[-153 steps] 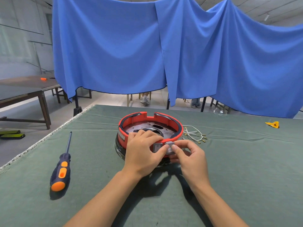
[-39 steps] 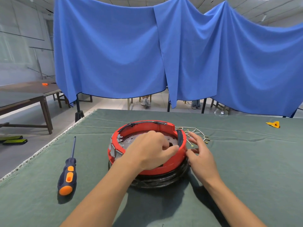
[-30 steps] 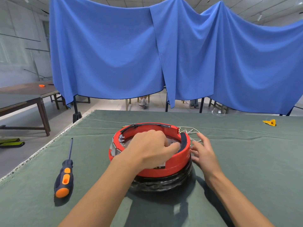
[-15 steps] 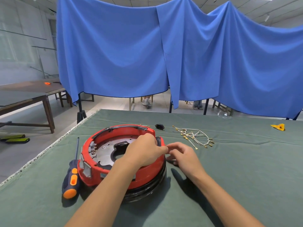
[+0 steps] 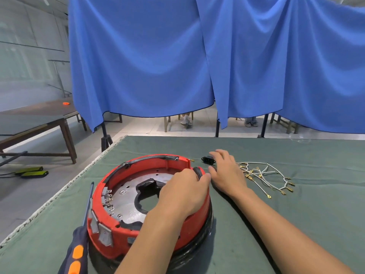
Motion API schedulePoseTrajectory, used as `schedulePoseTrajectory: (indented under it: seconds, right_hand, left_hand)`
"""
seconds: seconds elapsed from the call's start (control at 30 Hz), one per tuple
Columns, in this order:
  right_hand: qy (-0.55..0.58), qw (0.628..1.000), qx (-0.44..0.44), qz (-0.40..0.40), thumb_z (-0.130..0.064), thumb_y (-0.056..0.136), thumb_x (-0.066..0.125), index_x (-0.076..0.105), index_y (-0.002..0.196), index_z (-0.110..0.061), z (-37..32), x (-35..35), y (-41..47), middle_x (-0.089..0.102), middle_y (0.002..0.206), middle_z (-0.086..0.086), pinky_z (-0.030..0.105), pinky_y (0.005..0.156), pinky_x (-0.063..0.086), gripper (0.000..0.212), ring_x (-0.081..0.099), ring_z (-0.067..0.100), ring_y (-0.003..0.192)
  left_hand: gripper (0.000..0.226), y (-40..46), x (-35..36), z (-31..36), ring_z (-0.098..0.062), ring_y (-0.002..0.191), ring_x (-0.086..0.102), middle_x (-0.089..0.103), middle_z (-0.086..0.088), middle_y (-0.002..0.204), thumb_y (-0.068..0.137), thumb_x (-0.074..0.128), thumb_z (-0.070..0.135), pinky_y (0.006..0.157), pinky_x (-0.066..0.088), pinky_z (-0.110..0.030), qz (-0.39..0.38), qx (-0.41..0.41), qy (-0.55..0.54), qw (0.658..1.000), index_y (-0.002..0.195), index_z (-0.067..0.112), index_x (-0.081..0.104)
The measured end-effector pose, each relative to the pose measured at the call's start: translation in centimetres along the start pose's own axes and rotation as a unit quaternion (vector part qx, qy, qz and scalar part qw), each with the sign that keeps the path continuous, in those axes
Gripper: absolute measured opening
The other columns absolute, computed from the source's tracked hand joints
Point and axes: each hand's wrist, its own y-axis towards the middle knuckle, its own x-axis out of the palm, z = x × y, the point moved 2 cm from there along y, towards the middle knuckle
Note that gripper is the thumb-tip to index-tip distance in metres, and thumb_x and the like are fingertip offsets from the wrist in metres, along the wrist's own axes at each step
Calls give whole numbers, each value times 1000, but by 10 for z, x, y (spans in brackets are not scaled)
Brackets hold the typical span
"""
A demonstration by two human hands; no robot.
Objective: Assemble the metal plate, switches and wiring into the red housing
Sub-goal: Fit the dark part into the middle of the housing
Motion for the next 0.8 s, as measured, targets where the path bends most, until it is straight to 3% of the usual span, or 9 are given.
schedulePoseTrajectory:
  seconds: [0.1, 0.2, 0.3, 0.4, 0.5, 0.6, 0.7, 0.8]
  right_hand:
    - [-24, 997, 13, -69, -35, 97, 42, 26, 149, -24, 4, 14, 27, 27, 155, 5, 41, 109, 27, 55, 29, 27, 137]
    - [-49, 997, 5, -51, -35, 97, 46, 49, 133, -23, 8, 19, 38, 54, 133, 5, 39, 99, 33, 38, 42, 27, 123]
    - [23, 999, 19, -23, -30, 94, 54, 62, 115, -17, 9, 16, 33, 61, 114, 7, 37, 90, 40, 26, 48, 26, 113]
    - [128, 990, 53, 7, -27, 93, 57, 67, 107, -13, 8, 6, 13, 66, 106, 6, 33, 86, 44, 22, 57, 24, 103]
    - [284, 952, 109, 43, -19, 92, 59, 70, 93, -12, 6, -10, -18, 69, 89, 5, 29, 75, 45, 13, 62, 19, 79]
    - [448, 878, 165, 47, -11, 92, 58, 65, 78, -16, 2, -26, -58, 64, 78, 9, 27, 53, 47, 17, 55, 13, 48]
    - [530, 819, 208, 69, -9, 94, 56, 64, 78, -14, 1, -43, -97, 64, 75, 7, 19, 37, 40, 18, 53, 7, 40]
    - [546, 795, 239, 113, -14, 95, 55, 63, 80, -11, 4, -59, -129, 65, 57, 0, 20, 32, 37, 17, 50, 11, 34]
  left_hand:
    - [50, 4, 2, -2, -38, 96, 56, 55, -9, 92, 94, 42, 48, 75, 47, -39, -1, 8, -8, 1000, 82, 0, 42]
    - [54, 7, 4, -2, -35, 88, 55, 55, -9, 86, 91, 46, 49, 59, 37, -36, -4, 16, -16, 1000, 73, 0, 37]
    - [54, 6, 4, 0, -26, 55, 45, 45, -8, 53, 82, 58, 50, 49, 25, -31, -20, 21, -16, 999, 52, 13, 35]
    - [47, 6, 3, 1, -20, 50, 34, 34, 4, 49, 76, 63, 42, 48, 25, -30, -28, 23, -8, 999, 50, 17, 34]
    - [38, 4, -1, 4, -23, 54, 35, 36, 3, 51, 73, 62, 33, 51, 29, -29, -34, 33, 9, 999, 53, 15, 36]
    - [34, -7, -7, 8, -22, 54, 30, 31, 2, 51, 71, 63, 29, 51, 27, -28, -90, 70, 8, 993, 52, 15, 38]
    - [30, -23, -16, 14, -18, 54, 27, 29, -1, 56, 71, 63, 22, 52, 24, -28, -175, 116, 5, 978, 53, 16, 40]
    - [28, -36, -28, 20, -16, 54, 28, 31, 2, 56, 71, 65, 17, 51, 22, -29, -232, 148, 41, 961, 53, 16, 43]
